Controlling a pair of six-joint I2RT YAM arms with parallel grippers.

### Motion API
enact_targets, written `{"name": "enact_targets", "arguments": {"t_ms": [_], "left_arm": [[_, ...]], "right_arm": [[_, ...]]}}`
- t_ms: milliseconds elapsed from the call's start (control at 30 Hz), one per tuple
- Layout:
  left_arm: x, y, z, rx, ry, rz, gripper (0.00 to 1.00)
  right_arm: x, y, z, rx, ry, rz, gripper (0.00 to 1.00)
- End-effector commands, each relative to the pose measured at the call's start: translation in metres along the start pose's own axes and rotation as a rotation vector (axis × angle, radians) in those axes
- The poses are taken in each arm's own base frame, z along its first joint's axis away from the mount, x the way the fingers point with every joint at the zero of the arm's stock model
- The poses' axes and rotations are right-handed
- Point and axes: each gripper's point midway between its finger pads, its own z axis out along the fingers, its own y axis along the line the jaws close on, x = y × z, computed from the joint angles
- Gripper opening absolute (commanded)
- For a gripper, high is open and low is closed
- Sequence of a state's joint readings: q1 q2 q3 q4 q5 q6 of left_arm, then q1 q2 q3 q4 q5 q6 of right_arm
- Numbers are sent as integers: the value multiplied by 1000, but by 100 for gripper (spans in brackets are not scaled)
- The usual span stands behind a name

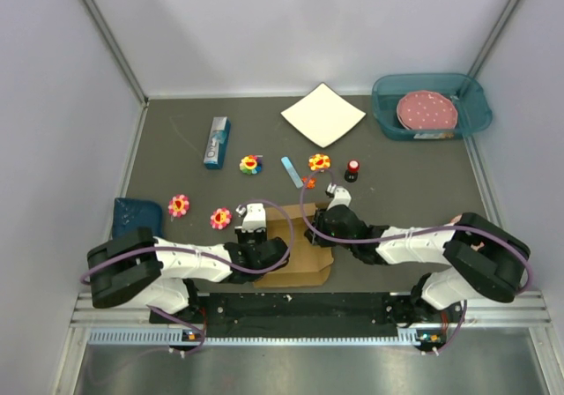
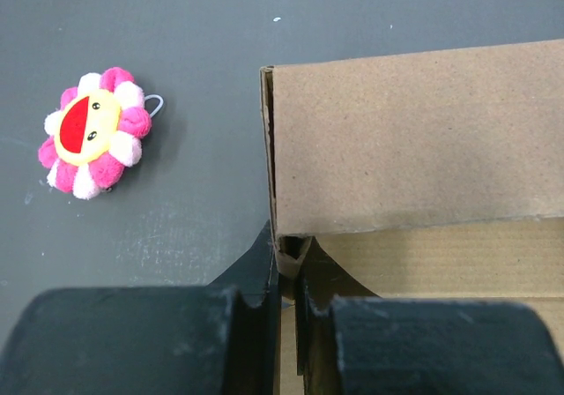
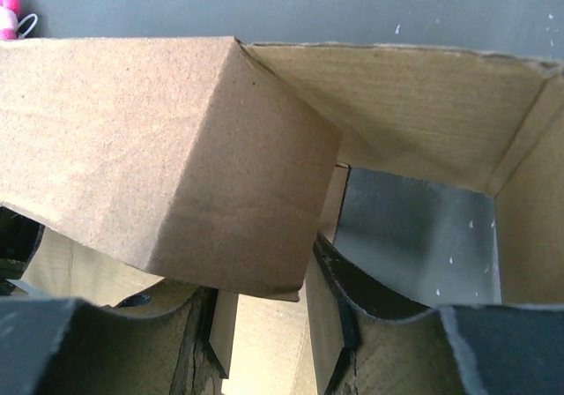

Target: Fold the paper box

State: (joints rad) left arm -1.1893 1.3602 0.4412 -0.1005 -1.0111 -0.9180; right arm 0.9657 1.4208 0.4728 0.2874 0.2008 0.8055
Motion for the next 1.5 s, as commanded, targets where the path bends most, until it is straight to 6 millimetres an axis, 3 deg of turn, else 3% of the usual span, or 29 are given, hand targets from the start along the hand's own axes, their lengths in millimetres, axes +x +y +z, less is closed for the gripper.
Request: {"name": "enact_targets", "arguments": {"t_ms": [0, 133, 300, 400, 533, 600, 733, 900, 1200, 1467], "left_arm": [[2, -2, -1, -2, 11, 22, 0], [3, 1, -1, -11, 12, 21, 0], [5, 2, -1, -16, 14, 19, 0], [6, 3, 0, -21, 19, 18, 0], [6, 2, -1, -19, 19, 11, 0], [4, 1, -2, -16, 16, 8, 0], [2, -2, -3, -2, 16, 4, 0], [1, -3, -3, 7, 17, 8, 0], [1, 0, -6, 6, 13, 17, 0], [2, 4, -6, 2, 12, 21, 0]], "right_arm": [[-4, 11, -6, -38, -2, -6, 35], [-27, 27, -25, -72, -55, -31, 36], [-61, 42, -65, -102, -137, -100, 40], [-74, 36, -89, -72, -182, -128, 41], [-87, 1, -117, 37, -285, -112, 43], [-89, -26, -123, 136, -321, -91, 45], [-76, -55, -117, 222, -293, -70, 45], [-70, -61, -103, 266, -271, -80, 46], [-76, -49, -76, 270, -249, -130, 47], [-85, -38, -80, 216, -285, -142, 48]]}}
